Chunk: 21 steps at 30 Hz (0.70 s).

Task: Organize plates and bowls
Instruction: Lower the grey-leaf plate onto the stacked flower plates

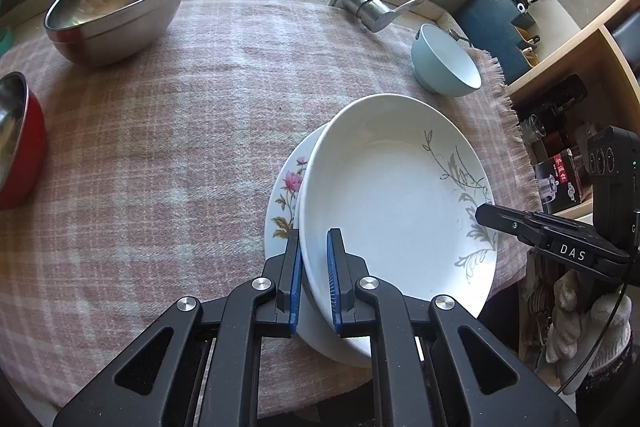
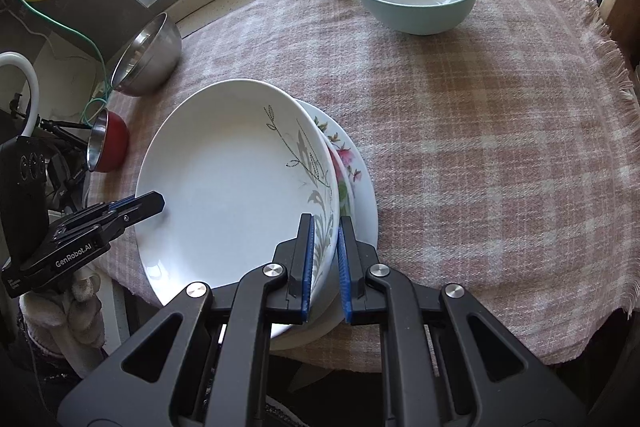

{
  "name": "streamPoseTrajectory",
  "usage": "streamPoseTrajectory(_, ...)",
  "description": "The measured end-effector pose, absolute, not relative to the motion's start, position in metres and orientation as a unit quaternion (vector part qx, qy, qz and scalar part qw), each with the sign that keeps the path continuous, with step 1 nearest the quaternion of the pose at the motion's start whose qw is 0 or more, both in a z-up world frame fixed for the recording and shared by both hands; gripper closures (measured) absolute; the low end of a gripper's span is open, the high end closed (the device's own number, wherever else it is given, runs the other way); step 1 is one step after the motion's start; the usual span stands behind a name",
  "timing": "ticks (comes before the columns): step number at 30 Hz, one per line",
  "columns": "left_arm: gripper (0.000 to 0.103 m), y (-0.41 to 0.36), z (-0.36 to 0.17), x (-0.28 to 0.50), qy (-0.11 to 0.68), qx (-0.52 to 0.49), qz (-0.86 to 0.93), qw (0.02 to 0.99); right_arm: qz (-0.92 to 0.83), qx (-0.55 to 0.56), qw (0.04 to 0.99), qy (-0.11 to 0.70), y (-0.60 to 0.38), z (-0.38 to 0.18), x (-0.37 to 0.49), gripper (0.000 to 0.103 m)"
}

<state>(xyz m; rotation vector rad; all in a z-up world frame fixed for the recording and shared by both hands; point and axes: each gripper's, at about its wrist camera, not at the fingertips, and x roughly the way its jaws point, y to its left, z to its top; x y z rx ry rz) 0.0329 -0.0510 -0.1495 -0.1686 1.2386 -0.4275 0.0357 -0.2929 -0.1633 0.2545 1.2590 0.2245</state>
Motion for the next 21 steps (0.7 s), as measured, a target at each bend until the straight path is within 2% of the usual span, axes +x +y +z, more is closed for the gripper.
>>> streamPoseTrajectory(21, 0.093, -0.0585, -0.1536, 0.0333, 0.580, -0.046, -0.187, 0.791, 0.107, 0.090, 0.792, 0.595, -0.2855, -0.1654, 0.0372, 0.091)
